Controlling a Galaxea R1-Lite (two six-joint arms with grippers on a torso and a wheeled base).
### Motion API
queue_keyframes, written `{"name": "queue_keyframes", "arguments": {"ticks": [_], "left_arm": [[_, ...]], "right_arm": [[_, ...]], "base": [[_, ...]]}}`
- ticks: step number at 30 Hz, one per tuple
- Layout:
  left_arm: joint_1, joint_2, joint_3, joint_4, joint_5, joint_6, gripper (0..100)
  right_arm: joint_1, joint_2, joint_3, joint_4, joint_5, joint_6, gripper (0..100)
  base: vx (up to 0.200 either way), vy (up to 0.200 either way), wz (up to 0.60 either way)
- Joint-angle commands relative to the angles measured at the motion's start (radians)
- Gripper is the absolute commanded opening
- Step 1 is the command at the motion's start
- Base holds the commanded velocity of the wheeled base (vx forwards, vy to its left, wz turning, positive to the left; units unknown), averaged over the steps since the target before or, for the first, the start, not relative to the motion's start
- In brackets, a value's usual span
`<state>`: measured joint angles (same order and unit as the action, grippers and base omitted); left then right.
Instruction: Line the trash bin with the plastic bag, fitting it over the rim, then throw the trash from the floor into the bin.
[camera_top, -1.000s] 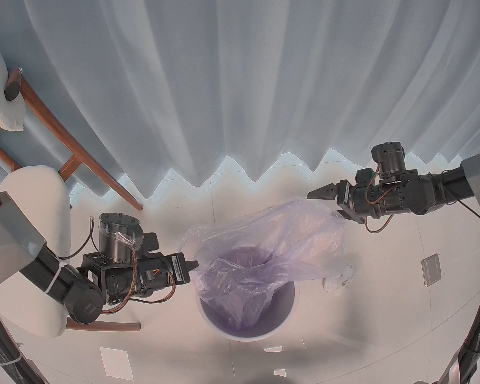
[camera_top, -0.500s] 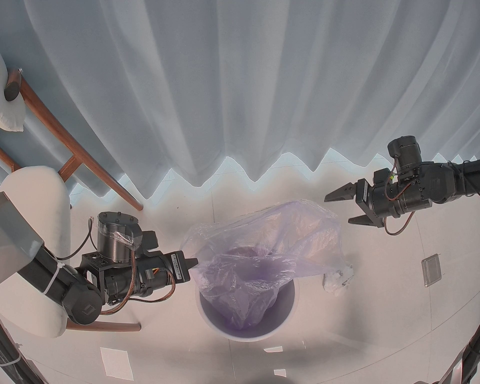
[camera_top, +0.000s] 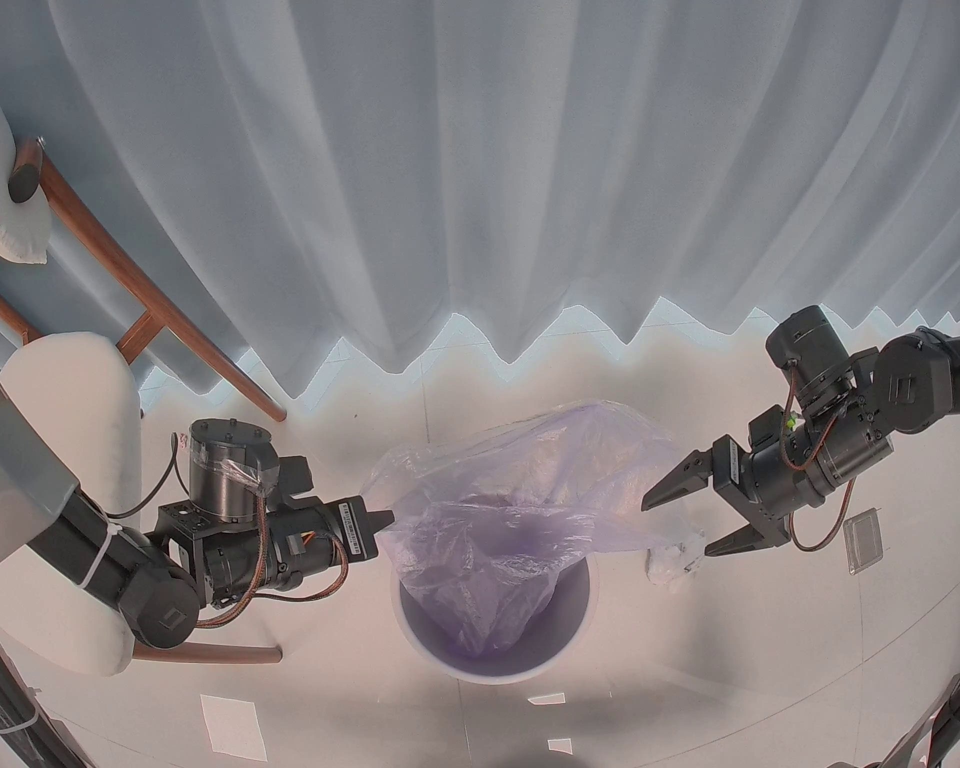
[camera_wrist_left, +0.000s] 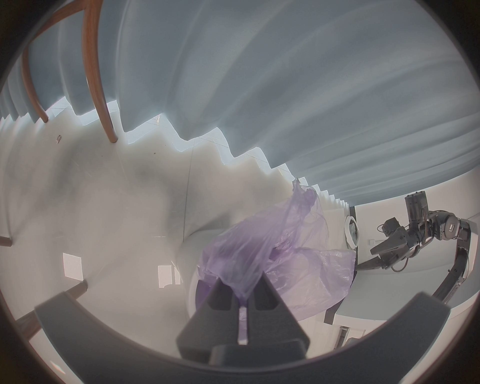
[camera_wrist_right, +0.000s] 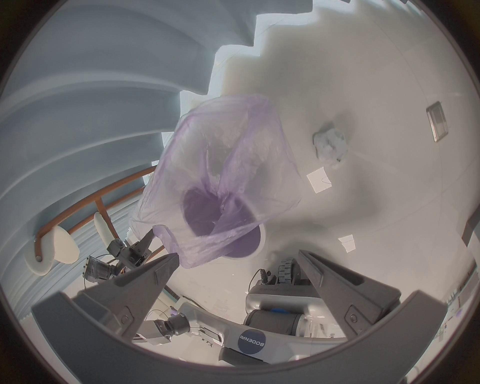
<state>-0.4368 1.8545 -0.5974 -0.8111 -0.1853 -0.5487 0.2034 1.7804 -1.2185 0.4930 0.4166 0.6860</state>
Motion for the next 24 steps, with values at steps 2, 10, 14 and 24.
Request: {"name": "queue_keyframes", "arguments": {"ticks": [2,10,14,24], "left_arm": [[0.000,-0.003,0.001,0.000,0.000,0.001,0],[-0.002,-0.003,0.010,-0.022,0.000,0.001,0],[-0.002,0.008,0.010,-0.066,0.003,0.001,0],[0.000,0.009,0.018,-0.076,0.003,-0.005,0]], "right_arm": [[0.070,0.033,0.007,-0.042,-0.038,0.122,100],[0.097,0.111,-0.012,-0.156,-0.096,0.293,100],[0.145,0.129,-0.007,-0.160,-0.099,0.354,100],[0.177,0.192,-0.029,-0.208,-0.145,0.385,0]], "base": [[0.000,0.000,0.00],[0.000,0.000,0.00],[0.000,0.000,0.00],[0.000,0.000,0.00]]}}
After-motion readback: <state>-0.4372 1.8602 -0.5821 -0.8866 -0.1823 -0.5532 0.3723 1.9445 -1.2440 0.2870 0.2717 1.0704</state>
